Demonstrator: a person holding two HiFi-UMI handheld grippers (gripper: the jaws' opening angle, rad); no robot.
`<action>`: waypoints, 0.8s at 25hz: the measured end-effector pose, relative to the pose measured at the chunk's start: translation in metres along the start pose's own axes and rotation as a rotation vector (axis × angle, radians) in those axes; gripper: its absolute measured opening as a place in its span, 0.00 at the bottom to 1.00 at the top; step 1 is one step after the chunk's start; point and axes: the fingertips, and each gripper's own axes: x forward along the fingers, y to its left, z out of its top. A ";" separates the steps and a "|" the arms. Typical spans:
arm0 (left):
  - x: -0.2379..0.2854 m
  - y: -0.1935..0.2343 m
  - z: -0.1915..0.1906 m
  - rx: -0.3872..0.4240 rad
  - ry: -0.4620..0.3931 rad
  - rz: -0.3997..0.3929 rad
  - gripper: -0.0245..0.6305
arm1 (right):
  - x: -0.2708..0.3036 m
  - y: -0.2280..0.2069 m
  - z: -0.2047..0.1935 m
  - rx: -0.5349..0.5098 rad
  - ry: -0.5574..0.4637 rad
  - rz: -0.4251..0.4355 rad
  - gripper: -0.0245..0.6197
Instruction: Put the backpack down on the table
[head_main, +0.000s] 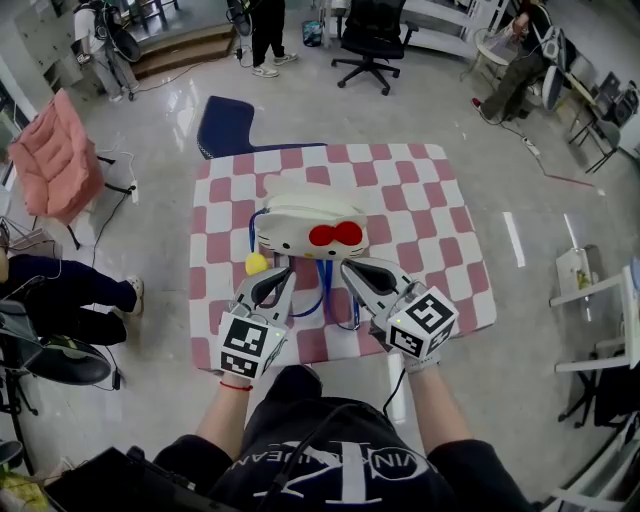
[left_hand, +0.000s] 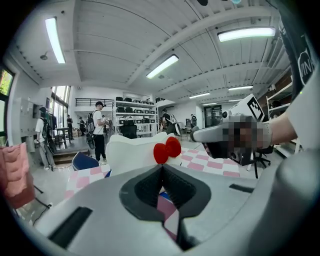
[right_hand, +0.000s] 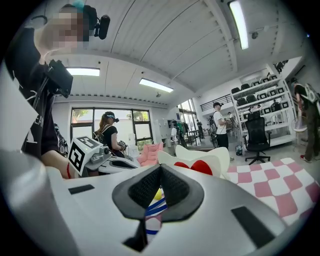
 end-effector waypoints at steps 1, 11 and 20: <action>-0.002 -0.002 -0.001 0.000 0.002 0.009 0.05 | 0.000 0.004 0.000 -0.007 0.002 0.004 0.04; -0.024 -0.027 0.004 0.008 -0.016 0.043 0.05 | -0.016 0.036 -0.014 -0.018 0.022 0.032 0.04; -0.045 -0.040 0.004 0.011 -0.027 0.064 0.05 | -0.030 0.056 -0.017 0.017 -0.005 0.032 0.04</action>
